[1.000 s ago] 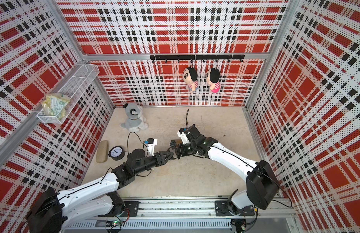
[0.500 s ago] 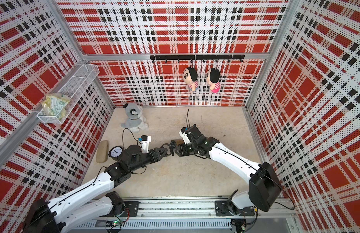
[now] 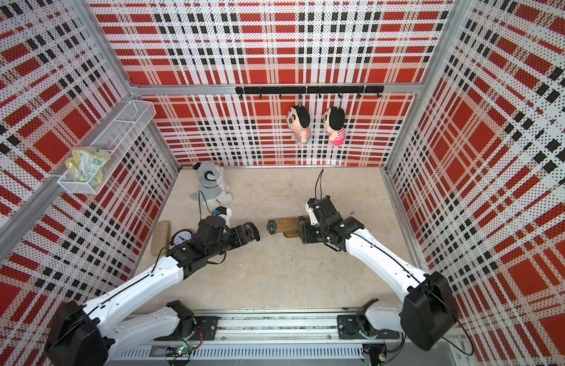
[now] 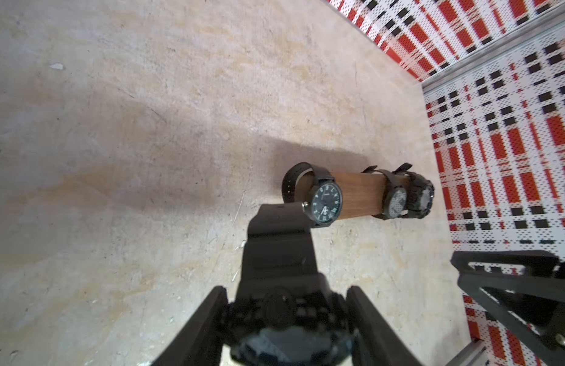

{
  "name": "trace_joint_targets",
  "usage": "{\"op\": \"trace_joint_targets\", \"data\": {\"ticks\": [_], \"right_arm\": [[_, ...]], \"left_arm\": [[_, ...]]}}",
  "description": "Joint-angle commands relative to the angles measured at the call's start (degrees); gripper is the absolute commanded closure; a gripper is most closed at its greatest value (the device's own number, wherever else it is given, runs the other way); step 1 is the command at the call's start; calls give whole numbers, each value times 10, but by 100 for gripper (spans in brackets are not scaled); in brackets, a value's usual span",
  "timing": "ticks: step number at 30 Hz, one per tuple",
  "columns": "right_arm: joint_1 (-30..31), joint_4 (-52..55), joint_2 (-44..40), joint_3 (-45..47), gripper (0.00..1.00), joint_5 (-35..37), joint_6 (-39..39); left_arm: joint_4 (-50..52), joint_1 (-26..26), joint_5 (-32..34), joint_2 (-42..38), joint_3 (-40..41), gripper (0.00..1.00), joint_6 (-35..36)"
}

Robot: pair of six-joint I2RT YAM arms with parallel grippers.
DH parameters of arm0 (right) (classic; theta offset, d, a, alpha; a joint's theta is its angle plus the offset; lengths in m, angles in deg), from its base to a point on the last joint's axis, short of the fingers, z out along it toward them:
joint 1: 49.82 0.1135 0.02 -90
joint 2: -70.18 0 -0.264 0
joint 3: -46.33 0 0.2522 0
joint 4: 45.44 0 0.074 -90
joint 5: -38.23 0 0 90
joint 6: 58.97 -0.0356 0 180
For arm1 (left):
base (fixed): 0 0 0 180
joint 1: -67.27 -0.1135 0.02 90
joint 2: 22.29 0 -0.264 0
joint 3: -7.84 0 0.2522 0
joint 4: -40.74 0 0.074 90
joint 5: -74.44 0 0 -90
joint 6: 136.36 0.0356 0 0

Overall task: Place watch on stand
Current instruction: Adjust the watch on the stand.

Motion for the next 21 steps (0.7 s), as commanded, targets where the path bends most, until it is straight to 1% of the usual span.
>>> {"op": "trace_joint_targets", "data": {"ticks": [1,21], "right_arm": [[-1,3,-13,4,52,4,6],[-3,11,-49,19,52,13,12]], "left_arm": [[-19,-3,-4,20,-30,75,19],[-42,2,-27,149,-96,76,60]]}}
